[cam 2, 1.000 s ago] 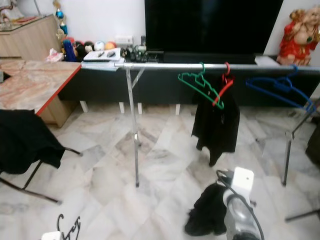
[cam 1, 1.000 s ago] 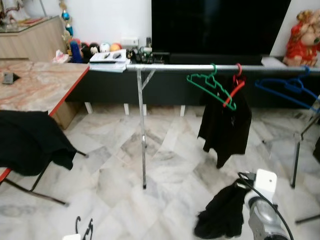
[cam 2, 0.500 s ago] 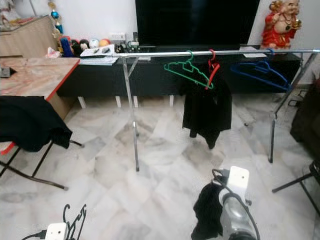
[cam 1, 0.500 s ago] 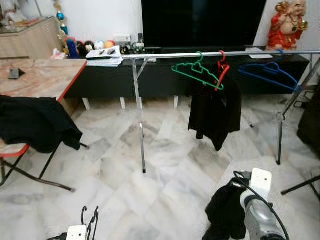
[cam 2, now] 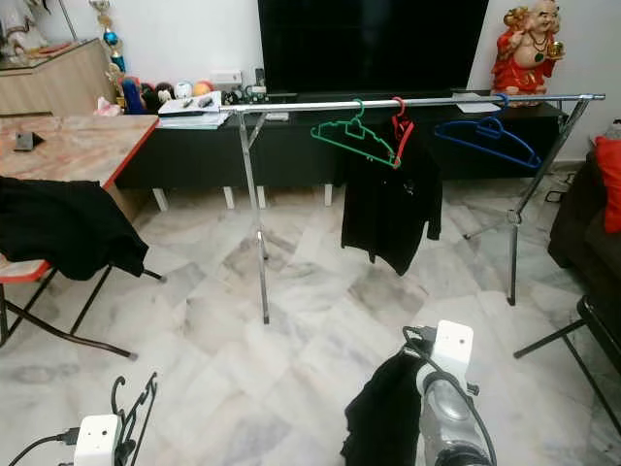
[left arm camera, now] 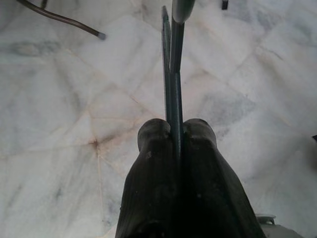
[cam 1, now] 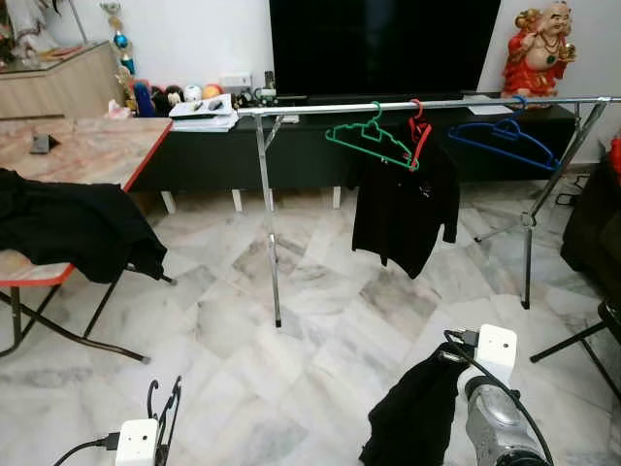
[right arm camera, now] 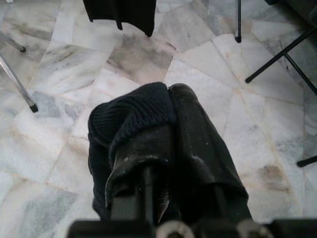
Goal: Hang hanger
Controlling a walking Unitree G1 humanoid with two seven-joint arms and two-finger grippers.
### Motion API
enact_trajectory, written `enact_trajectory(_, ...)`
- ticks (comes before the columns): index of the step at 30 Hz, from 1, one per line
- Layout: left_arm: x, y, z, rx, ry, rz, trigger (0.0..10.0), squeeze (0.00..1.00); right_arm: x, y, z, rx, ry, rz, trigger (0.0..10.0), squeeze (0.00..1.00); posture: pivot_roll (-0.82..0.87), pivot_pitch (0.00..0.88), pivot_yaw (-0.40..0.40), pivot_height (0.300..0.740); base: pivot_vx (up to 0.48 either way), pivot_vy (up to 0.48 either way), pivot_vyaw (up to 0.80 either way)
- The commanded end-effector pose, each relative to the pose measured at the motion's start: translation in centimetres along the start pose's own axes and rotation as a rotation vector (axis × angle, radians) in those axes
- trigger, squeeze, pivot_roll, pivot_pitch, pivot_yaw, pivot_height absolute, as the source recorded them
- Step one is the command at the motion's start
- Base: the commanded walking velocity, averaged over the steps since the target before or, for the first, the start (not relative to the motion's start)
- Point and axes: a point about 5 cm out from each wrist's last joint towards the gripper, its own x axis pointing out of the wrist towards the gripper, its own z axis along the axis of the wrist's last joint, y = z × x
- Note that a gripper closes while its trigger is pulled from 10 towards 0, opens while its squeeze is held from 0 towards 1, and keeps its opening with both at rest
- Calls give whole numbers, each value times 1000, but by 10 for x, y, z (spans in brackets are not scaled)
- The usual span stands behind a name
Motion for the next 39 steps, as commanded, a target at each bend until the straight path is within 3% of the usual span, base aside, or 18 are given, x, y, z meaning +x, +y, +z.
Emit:
enact_trajectory(1, 3, 0, 11, 17, -49, -8, 10000, 0, 3, 3, 11, 5, -36, 1, 10000, 0, 79, 24, 1, 740, 0, 0, 0)
enact_trajectory(4, 5, -1, 20, 40, -94, -20, 10000, 0, 4, 7, 15, 6, -47, 6, 10000, 0, 85, 28, -3, 740, 0, 0, 0)
enact_trajectory(8, 7, -5, 42, 115, -207, -64, 10000, 0, 8, 18, 29, -70, -71, 47, 10000, 0, 88, 28, -7, 740, 0, 0, 0)
enact_trajectory(9, 7, -5, 52, 136, -252, -79, 10000, 0, 9, 26, 36, -156, -95, 85, 10000, 0, 89, 28, -6, 740, 0, 0, 0)
enact_trajectory(11, 8, -7, 59, 147, -287, -98, 10000, 0, 9, 32, 43, -204, -129, 119, 10000, 0, 90, 27, -4, 740, 0, 0, 0)
enact_trajectory(13, 8, -11, 76, 171, -346, -153, 10000, 0, 10, 47, 57, -310, -182, 207, 10000, 0, 96, 26, -5, 740, 0, 0, 0)
enact_trajectory(14, 7, -17, 94, 218, -406, -232, 10000, 0, 9, 61, 69, -471, -237, 284, 10000, 0, 99, 24, -8, 740, 0, 0, 0)
enact_trajectory(19, 3, -31, 113, 310, -448, -367, 10000, 0, 11, 74, 83, -615, -257, 309, 10000, 0, 100, 24, -11, 740, 0, 0, 0)
enact_trajectory(22, -3, -48, 124, 431, -434, -538, 10000, 0, 12, 83, 98, -526, -256, 266, 10000, 0, 98, 29, -12, 740, 0, 0, 0)
enact_trajectory(28, -12, -57, 124, 612, -355, -690, 10000, 0, 12, 92, 107, -485, -251, 230, 10000, 0, 94, 34, -13, 740, 0, 0, 0)
enact_trajectory(32, -18, -62, 126, 625, -336, -762, 10000, 0, 11, 97, 110, -451, -246, 224, 10000, 0, 94, 36, -15, 740, 0, 0, 0)
enact_trajectory(39, -43, -83, 131, 707, -258, -1009, 10000, 0, 5, 123, 112, -441, -237, 253, 10000, 0, 99, 39, -19, 740, 0, 0, 0)
